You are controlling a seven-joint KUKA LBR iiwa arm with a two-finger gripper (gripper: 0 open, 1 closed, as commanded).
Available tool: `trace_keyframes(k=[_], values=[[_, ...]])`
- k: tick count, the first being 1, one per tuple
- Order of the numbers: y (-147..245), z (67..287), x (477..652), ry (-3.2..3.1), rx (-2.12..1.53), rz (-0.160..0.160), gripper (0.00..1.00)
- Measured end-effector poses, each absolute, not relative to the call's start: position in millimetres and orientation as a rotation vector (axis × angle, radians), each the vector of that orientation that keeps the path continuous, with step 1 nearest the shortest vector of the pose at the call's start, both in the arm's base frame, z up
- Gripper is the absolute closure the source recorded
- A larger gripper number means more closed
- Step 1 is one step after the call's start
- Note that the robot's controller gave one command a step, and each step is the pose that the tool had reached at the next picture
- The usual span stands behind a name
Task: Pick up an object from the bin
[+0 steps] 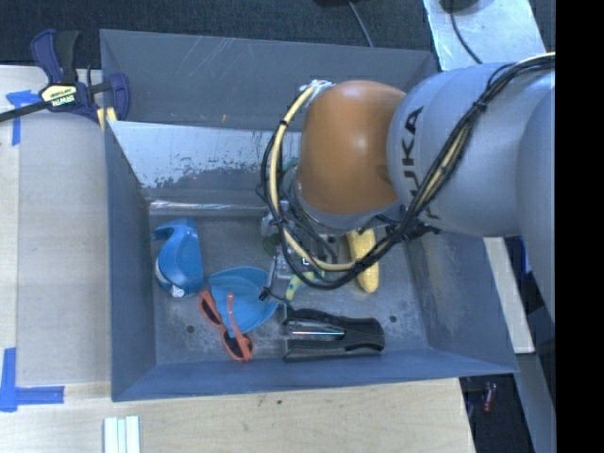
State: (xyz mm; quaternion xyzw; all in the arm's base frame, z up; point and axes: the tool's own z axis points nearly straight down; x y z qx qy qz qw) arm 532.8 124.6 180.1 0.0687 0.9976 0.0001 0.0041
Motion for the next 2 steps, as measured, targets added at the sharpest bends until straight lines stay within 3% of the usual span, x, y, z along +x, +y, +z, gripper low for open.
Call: trace_keyframes(k=[1, 2], values=[[117, 200, 539.4, 3.115, -0.274, -0.001, 0.00], [117, 185, 538.6, 3.121, 0.147, 0.002, 0.00]])
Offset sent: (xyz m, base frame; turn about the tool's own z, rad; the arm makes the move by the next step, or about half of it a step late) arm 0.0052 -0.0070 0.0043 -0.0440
